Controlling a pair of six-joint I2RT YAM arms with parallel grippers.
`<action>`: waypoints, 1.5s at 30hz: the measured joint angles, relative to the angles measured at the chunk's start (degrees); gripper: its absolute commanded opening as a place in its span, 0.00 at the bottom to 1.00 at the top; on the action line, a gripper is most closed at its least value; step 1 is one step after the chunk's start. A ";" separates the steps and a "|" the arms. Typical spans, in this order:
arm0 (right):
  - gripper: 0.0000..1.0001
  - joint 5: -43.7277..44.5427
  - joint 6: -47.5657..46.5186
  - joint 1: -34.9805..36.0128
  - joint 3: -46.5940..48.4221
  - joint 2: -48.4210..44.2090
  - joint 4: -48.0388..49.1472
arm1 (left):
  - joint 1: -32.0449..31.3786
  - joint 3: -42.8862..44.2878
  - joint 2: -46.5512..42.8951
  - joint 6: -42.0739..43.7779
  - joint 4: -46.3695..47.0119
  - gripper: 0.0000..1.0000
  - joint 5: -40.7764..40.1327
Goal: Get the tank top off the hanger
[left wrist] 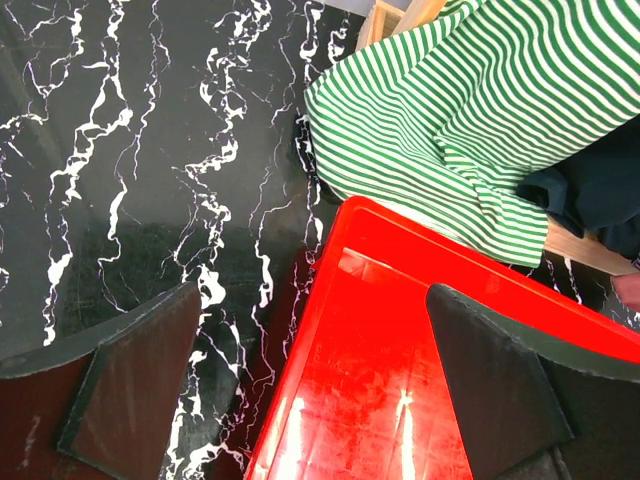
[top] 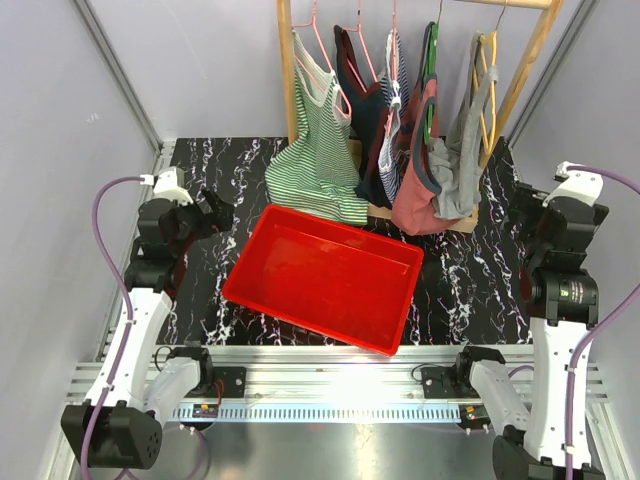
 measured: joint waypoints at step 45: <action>0.66 -32.37 8.13 0.02 68.63 56.43 -8.66 | -0.11 1.18 -1.62 0.26 -0.76 0.99 0.52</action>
